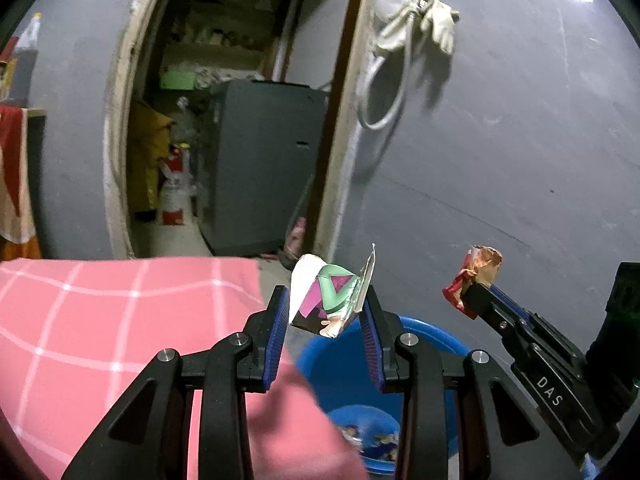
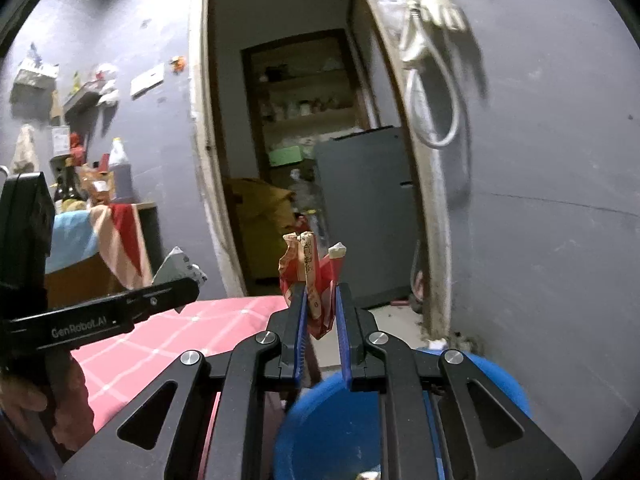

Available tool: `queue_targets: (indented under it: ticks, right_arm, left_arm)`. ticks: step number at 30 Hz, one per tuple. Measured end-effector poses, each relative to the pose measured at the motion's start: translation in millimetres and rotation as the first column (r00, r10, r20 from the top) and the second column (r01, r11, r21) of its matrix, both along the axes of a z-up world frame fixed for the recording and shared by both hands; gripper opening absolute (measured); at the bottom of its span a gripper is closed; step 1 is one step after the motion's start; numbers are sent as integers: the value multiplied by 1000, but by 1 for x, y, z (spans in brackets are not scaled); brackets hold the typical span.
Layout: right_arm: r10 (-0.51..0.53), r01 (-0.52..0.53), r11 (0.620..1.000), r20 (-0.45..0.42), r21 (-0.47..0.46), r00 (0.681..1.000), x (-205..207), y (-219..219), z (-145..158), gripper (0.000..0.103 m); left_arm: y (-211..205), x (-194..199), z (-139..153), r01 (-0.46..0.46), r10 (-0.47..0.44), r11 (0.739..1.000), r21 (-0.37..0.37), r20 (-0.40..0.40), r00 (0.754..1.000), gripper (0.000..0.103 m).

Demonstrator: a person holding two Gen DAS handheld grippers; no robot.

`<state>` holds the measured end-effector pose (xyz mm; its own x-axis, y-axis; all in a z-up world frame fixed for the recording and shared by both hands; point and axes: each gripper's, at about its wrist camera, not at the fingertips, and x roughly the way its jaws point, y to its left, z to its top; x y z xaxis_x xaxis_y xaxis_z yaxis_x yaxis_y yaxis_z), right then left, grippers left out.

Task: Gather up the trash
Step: 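Carry both held wrappers over the blue basin and open both tools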

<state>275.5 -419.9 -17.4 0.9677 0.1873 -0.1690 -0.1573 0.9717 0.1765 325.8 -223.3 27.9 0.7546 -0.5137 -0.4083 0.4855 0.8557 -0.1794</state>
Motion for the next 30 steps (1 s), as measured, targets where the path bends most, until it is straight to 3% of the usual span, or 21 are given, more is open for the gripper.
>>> queue_targets:
  ticks: [14, 30]
  right_arm:
    - [-93, 96, 995, -83, 23, 992, -15, -28, -22, 12]
    - [-118, 125, 992, -203, 23, 972, 0, -34, -39, 15]
  left_arm:
    - [-49, 4, -31, 100, -94, 994, 48, -117, 989, 31]
    - [-47, 30, -63, 109, -92, 993, 39, -304, 948, 34]
